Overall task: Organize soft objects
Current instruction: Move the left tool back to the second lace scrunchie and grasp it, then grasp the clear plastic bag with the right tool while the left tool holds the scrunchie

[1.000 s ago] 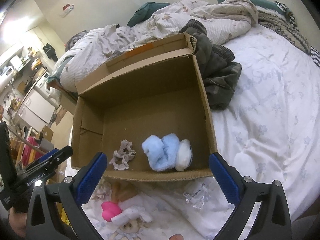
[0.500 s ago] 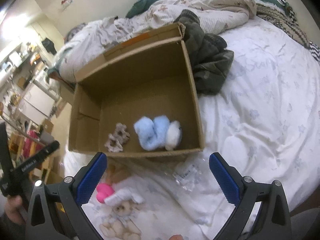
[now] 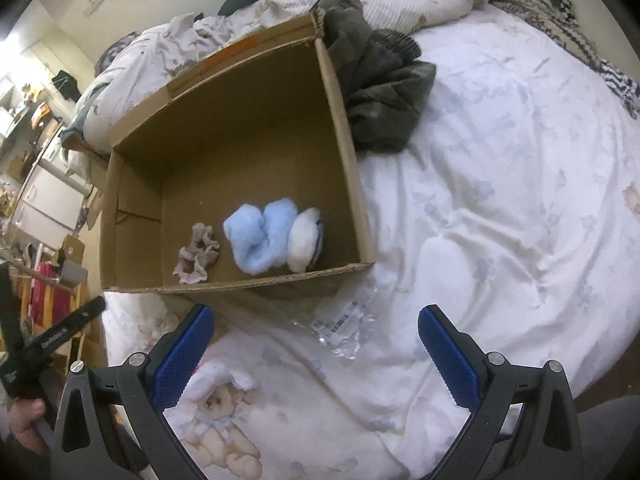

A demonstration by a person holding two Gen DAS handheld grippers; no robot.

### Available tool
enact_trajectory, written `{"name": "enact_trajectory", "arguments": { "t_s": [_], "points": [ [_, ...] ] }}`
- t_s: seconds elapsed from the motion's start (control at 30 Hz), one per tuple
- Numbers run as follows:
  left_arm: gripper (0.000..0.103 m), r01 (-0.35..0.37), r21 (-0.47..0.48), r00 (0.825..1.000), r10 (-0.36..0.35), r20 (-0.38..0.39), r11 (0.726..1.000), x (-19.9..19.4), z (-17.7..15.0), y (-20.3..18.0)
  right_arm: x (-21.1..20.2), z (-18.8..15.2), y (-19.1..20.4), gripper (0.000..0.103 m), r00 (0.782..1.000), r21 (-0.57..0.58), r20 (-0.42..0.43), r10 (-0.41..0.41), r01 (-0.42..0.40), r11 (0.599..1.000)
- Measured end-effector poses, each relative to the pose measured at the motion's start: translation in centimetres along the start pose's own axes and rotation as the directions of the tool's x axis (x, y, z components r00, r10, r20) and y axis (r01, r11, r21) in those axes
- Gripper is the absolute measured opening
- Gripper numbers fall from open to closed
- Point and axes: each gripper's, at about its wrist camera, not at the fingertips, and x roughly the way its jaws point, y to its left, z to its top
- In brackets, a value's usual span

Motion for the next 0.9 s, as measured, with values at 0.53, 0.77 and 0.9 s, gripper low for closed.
{"name": "enact_trajectory", "arguments": {
  "t_s": [0.53,0.77,0.9],
  "points": [
    [0.012,0.084,0.096,0.979,-0.064,-0.192,0.992,4.8,-1.9,-4.2,2.2,0.2,-2.7,0.103,0.992,0.141,-0.089,0.084,-0.071,0.987],
    [0.011,0.085,0.068,0.991,-0.077,-0.106,0.994,0.1,-2.2,-2.6,5.9,0.1,-2.3,0.092,0.979,0.121,-0.204,0.022,0.003,0.993],
    [0.011,0.085,0.045,0.994,-0.082,-0.079,0.995,-1.1,-2.5,-2.0,8.3,0.1,-1.8,0.088,0.966,0.103,-0.256,-0.022,0.05,0.993]
  ]
}}
